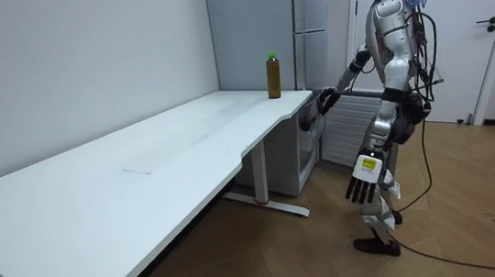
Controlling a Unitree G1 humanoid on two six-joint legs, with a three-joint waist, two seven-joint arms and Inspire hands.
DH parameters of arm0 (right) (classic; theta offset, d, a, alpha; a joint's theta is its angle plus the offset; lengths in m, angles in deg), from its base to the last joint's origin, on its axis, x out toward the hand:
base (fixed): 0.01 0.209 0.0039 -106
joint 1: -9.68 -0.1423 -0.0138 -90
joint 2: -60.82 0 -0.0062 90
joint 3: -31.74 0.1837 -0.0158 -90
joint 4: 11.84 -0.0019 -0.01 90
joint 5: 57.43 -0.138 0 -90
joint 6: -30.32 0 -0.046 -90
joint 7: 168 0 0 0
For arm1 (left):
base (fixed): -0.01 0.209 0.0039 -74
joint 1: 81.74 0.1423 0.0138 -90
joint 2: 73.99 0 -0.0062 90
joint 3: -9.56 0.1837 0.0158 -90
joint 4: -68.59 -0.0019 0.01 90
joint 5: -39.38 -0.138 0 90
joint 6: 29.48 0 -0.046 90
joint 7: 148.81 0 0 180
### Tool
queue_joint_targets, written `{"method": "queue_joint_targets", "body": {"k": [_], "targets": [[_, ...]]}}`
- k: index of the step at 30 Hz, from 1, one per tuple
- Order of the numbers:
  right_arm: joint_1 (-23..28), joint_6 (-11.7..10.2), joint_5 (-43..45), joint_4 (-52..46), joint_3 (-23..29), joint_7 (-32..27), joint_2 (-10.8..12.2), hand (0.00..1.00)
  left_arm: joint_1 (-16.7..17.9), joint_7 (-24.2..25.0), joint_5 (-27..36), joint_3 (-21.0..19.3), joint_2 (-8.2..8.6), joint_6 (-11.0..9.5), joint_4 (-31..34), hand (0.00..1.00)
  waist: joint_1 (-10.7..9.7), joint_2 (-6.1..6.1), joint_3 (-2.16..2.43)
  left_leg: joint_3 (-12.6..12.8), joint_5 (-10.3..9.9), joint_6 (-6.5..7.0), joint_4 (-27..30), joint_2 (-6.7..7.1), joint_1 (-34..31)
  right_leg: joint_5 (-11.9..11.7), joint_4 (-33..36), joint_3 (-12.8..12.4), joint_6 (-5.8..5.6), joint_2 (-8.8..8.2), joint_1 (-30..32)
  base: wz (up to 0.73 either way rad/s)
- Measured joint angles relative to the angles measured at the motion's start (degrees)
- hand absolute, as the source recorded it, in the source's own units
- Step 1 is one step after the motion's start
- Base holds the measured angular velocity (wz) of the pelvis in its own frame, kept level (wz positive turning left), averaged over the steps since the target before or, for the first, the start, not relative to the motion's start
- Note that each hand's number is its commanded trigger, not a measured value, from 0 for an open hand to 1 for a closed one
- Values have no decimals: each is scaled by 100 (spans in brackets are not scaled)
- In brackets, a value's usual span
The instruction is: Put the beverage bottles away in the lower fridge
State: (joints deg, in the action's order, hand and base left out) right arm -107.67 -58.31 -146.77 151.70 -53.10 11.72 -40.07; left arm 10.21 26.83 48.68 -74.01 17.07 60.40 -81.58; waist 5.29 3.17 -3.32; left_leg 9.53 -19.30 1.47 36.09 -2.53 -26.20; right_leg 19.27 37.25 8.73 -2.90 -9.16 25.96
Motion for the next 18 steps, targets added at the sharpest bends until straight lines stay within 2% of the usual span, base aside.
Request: {"method": "queue_joint_targets", "body": {"k": [3,5,6,8,9,11,13,16,18], "targets": [[197,-1,220,-15,117,242,-6,0,225,-2,0,-230,2,-2,-4,0,-69,36,22,22,25,-40,-279,5,442,-43,-274,-2,-9,45,-413,-9],[379,2,425,-28,117,487,-7,0,344,2,-70,-347,2,16,-2,0,-148,81,122,56,163,-78,-646,-4,762,-196,-692,44,-2,125,-764,-3],[438,2,453,-27,117,537,-5,0,362,2,-94,-364,1,17,-2,0,-158,84,130,46,207,-87,-758,-6,885,-252,-814,82,6,141,-905,4],[710,1,596,-79,117,728,-2,0,470,5,-82,-409,4,2,-5,0,-172,87,192,45,314,-110,-1111,-9,1250,-407,-1249,121,-1,218,-1314,0],[940,1,733,-121,120,859,9,0,562,6,-94,-508,7,-4,-10,0,-172,92,244,49,362,-123,-1304,-8,1500,-479,-1506,168,-6,248,-1597,0],[1362,-5,933,-287,120,1001,38,0,692,6,-91,-735,38,-36,-20,0,-168,107,282,52,402,-141,-1560,5,1861,-555,-1809,179,-23,293,-1952,0],[1996,-8,1231,-652,120,1155,198,0,903,-1,-90,-861,46,-51,-4,0,-194,134,353,3,410,-155,-1710,4,2150,-603,-2073,250,-34,328,-2318,5],[2573,-8,1636,-958,134,1214,464,0,1170,2,-90,-864,132,-71,54,0,-286,100,345,-23,410,-157,-1834,25,2483,-626,-2290,295,-60,343,-2705,7],[2915,-25,2004,-1156,128,1242,656,0,1268,-41,-91,-901,198,-82,83,0,-331,76,356,-25,408,-159,-1875,28,2576,-633,-2352,369,-64,343,-2830,10]]}}
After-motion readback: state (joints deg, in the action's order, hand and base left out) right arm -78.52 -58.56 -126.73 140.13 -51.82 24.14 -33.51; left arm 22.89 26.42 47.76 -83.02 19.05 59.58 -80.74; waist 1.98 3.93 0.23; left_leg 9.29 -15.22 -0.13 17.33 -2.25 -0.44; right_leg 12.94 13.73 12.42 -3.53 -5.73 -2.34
